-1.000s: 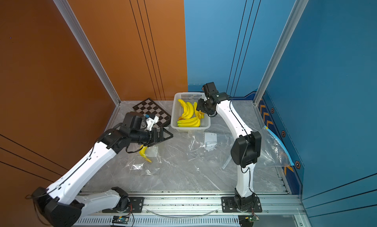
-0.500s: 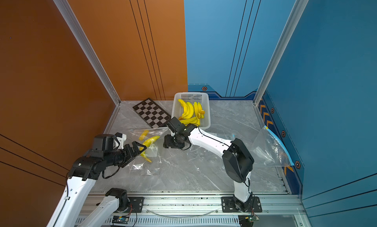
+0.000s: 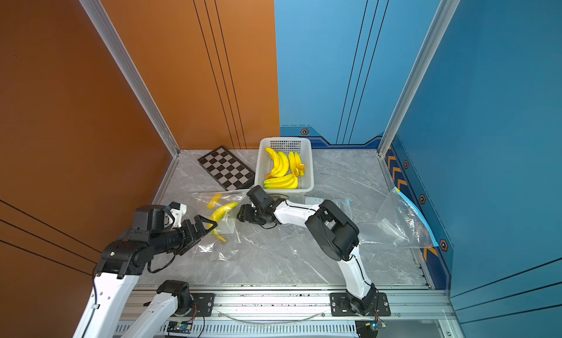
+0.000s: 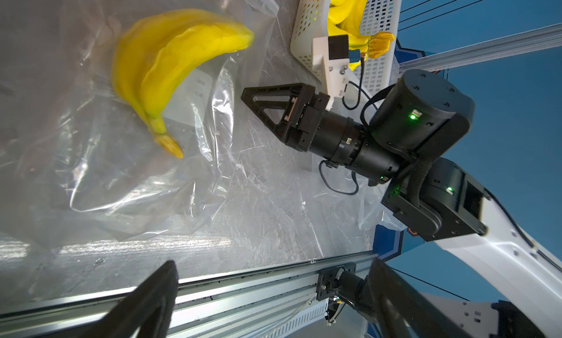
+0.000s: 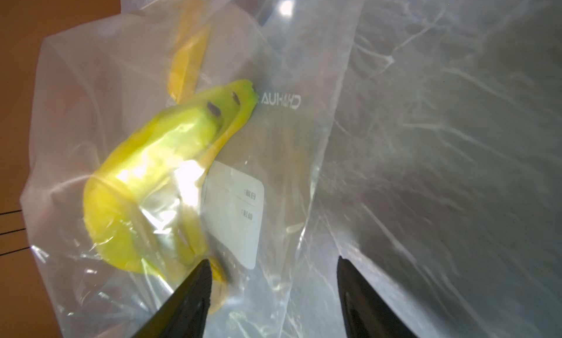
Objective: Open the zip-top bag and take out the banana
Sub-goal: Pick up the zipper food storage bag at the center of the board.
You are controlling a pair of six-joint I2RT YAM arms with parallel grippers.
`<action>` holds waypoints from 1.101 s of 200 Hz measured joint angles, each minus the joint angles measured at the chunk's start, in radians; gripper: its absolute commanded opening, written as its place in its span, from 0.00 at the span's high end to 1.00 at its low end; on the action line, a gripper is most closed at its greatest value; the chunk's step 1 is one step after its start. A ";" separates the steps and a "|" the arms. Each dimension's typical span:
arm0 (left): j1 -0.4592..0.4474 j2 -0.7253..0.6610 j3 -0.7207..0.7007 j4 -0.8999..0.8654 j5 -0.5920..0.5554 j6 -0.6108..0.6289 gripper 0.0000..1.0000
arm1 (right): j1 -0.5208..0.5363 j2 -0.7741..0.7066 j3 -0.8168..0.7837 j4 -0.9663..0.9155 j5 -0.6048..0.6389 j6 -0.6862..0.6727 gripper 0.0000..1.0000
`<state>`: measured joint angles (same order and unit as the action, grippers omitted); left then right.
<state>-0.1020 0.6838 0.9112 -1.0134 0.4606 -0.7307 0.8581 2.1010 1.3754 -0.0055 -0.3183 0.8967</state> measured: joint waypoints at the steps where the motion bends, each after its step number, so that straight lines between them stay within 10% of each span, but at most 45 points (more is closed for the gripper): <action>1: 0.000 0.000 0.000 0.000 0.001 0.000 0.02 | 0.000 0.003 0.000 0.004 0.000 0.001 0.34; 37: 0.010 0.003 -0.002 -0.004 0.016 0.000 0.02 | 0.001 0.060 0.001 0.151 -0.019 0.018 0.50; 73: 0.016 0.002 -0.012 -0.009 0.023 -0.001 0.02 | 0.001 0.065 -0.021 0.251 -0.024 0.013 1.00; 220: 0.032 -0.084 -0.075 -0.016 0.019 0.016 0.02 | 0.033 -0.326 0.011 -0.128 0.048 -0.430 1.00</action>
<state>-0.0696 0.5999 0.8360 -1.0298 0.4793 -0.7147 0.8913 1.7748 1.3865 -0.1333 -0.2699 0.4664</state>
